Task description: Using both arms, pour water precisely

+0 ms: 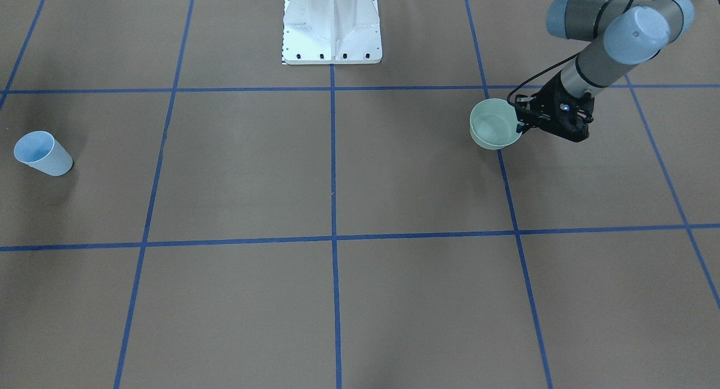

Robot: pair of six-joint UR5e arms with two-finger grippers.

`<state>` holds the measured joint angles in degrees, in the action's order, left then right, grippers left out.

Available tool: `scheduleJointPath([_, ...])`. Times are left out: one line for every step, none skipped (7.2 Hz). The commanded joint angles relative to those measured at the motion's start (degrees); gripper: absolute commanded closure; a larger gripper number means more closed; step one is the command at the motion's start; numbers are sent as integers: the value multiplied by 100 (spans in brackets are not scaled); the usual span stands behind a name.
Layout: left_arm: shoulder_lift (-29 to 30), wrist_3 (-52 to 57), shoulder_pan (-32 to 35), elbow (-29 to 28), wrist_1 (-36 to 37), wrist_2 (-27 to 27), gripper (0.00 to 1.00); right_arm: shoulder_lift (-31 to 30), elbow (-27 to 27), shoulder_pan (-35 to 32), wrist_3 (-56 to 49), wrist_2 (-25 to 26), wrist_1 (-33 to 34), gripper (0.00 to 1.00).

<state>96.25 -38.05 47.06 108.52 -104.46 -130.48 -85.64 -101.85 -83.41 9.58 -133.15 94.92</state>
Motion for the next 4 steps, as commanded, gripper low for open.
scheduleJointPath([1338, -45, 5, -224, 1258, 13, 100, 3, 8, 0, 0, 0, 0, 0])
scheduleJointPath([2005, -402, -21, -705, 1340, 13, 100, 12, 16, 0, 0, 0, 0, 0])
scheduleJointPath([2682, -684, -39, -1258, 1341, 13, 100, 29, 16, 0, 9, 0, 0, 0])
scheduleJointPath([3271, -1017, -74, -1785, 1315, 13, 100, 38, 16, 0, 9, 0, 0, 0])
